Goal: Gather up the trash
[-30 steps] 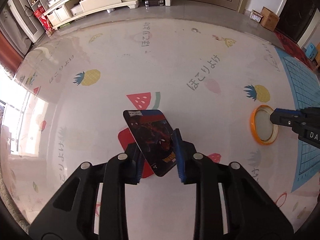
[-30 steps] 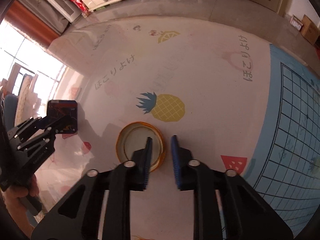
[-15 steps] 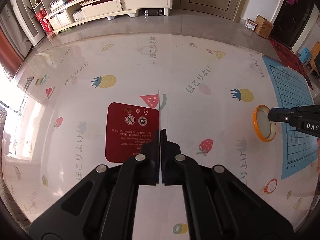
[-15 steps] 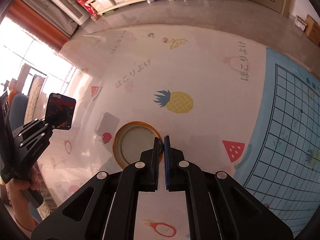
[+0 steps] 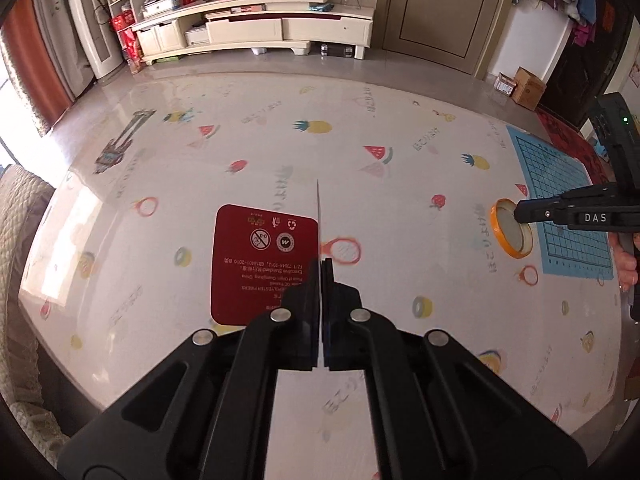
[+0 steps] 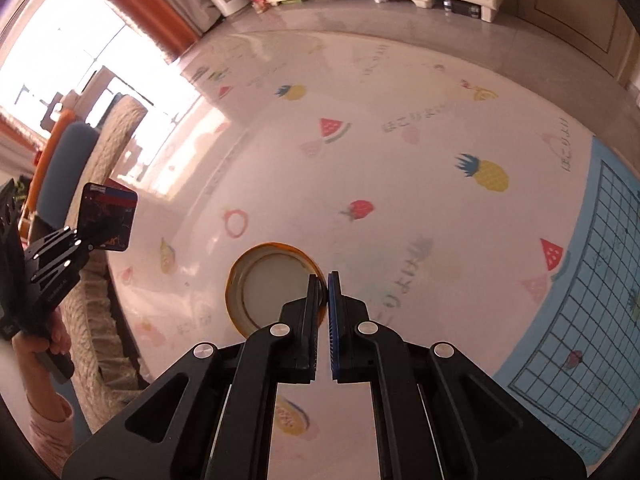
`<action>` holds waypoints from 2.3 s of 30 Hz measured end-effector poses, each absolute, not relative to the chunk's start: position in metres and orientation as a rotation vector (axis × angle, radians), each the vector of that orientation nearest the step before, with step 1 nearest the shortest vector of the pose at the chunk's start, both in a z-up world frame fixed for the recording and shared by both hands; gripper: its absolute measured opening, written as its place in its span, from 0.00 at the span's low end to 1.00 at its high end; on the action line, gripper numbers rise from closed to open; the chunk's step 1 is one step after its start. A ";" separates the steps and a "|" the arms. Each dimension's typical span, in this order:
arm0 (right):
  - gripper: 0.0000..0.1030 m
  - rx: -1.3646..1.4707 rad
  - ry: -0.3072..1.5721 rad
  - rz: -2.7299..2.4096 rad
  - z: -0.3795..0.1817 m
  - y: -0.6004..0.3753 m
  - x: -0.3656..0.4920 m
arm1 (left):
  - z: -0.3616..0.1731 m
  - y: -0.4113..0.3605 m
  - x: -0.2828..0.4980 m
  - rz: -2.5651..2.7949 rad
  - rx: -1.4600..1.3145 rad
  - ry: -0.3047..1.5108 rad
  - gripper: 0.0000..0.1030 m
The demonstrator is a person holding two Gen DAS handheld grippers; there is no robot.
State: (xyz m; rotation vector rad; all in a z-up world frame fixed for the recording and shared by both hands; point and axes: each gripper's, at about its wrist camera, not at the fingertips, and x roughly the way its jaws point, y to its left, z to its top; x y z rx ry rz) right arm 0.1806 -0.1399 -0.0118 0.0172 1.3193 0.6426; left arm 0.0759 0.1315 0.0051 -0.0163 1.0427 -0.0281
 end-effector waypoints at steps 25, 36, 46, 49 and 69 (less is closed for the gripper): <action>0.05 -0.441 1.478 1.270 -0.077 0.230 -0.072 | -0.124 0.353 -0.260 0.439 -0.387 1.262 0.00; 0.05 -0.772 1.602 1.294 -0.170 0.325 -0.179 | -0.214 0.377 -0.299 0.433 -0.565 1.388 0.00; 0.53 -0.817 1.649 1.245 -0.204 0.343 -0.195 | -0.229 0.380 -0.312 0.486 -0.505 1.388 0.72; 0.52 -0.772 1.654 1.242 -0.201 0.344 -0.188 | -0.222 0.384 -0.314 0.498 -0.498 1.370 0.72; 0.52 -0.620 1.569 1.295 -0.127 0.317 -0.160 | -0.170 0.383 -0.321 0.550 -0.463 1.271 0.72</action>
